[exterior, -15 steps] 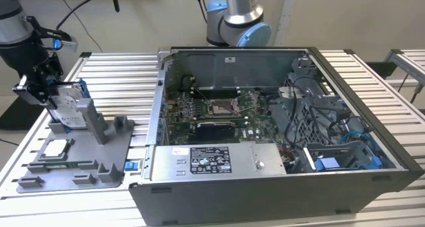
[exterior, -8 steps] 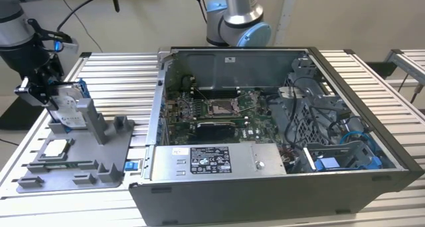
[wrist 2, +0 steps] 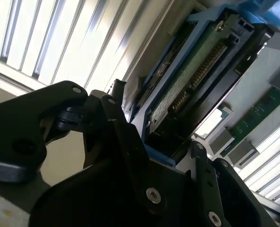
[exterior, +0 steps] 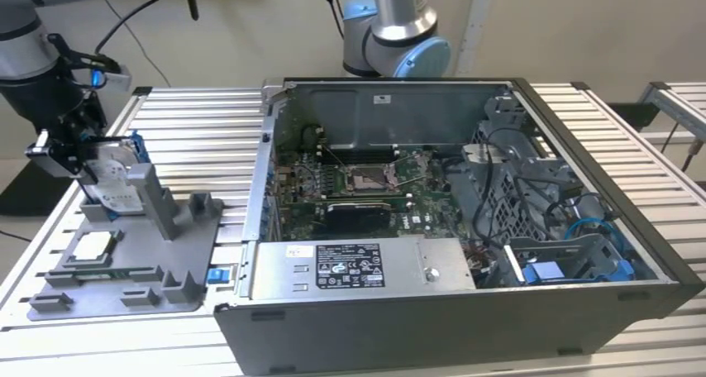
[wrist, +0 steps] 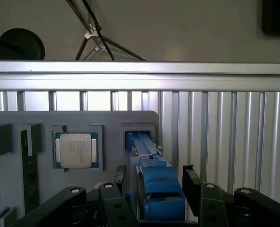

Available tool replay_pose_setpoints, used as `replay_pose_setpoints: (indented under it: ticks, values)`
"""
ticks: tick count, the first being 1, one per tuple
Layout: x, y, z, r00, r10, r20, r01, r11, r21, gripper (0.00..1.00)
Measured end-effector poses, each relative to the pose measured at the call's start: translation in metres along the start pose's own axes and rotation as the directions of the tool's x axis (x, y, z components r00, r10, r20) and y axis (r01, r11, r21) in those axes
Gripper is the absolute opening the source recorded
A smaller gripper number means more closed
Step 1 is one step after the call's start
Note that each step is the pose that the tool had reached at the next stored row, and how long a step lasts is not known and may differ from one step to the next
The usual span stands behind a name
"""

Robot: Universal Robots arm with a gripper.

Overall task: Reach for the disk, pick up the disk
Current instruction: 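Pick up the disk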

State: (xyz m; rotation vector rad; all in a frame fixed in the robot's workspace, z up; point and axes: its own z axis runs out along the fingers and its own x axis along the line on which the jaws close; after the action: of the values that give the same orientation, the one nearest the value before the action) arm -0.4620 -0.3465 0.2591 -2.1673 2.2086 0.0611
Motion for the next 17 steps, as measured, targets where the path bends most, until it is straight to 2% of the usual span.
replay_pose_setpoints:
  ticks: [6, 7, 17]
  values:
    - [0.0000, 0.0000, 0.0000, 1.0000, 0.000, 0.0000, 0.000, 1.0000, -0.0001, 1.00]
    - [0.0000, 0.0000, 0.0001, 1.0000, 0.000, 0.0000, 0.000, 1.0000, 0.0000, 0.00]
    - [0.0000, 0.0000, 0.0005, 1.0000, 0.000, 0.0002, 0.000, 1.0000, 0.0004, 0.00]
